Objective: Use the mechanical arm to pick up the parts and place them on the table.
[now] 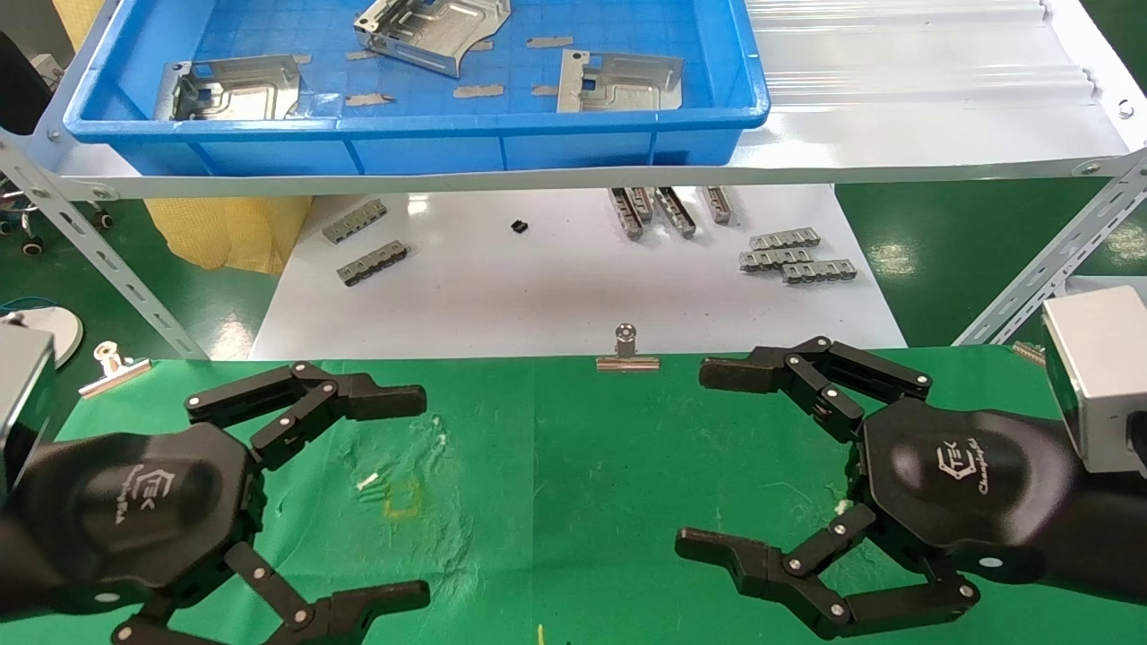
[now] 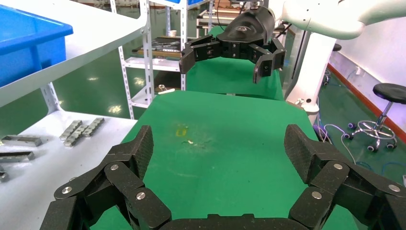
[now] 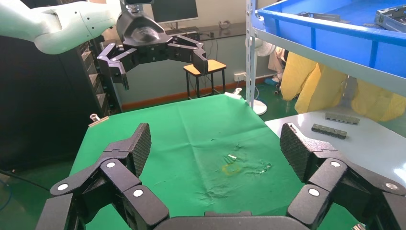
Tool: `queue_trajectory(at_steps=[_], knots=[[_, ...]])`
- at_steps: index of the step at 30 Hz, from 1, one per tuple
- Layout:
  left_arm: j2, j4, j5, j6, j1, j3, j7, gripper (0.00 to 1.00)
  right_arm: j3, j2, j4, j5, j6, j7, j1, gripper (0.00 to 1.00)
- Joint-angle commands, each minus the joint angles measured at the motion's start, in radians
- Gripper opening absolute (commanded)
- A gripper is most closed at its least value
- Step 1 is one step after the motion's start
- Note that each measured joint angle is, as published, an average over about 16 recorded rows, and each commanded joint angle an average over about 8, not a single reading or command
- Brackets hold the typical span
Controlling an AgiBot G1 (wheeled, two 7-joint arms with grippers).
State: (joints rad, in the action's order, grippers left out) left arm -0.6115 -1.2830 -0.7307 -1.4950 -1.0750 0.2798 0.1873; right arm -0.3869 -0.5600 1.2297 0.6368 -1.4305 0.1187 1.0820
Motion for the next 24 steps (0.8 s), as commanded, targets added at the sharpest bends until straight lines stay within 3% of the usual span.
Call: queue_trajectory(at_steps=[1, 24], knots=[[0.000, 0.000, 0.000, 0.000, 0.000, 0.000, 0.000, 1.00, 0.000, 0.000, 0.000, 0.000, 0.000, 0.000, 0.000, 1.00], [0.000, 0.000, 0.000, 0.000, 0.000, 0.000, 0.000, 1.00, 0.000, 0.000, 0.000, 0.000, 0.000, 0.000, 0.000, 1.00]])
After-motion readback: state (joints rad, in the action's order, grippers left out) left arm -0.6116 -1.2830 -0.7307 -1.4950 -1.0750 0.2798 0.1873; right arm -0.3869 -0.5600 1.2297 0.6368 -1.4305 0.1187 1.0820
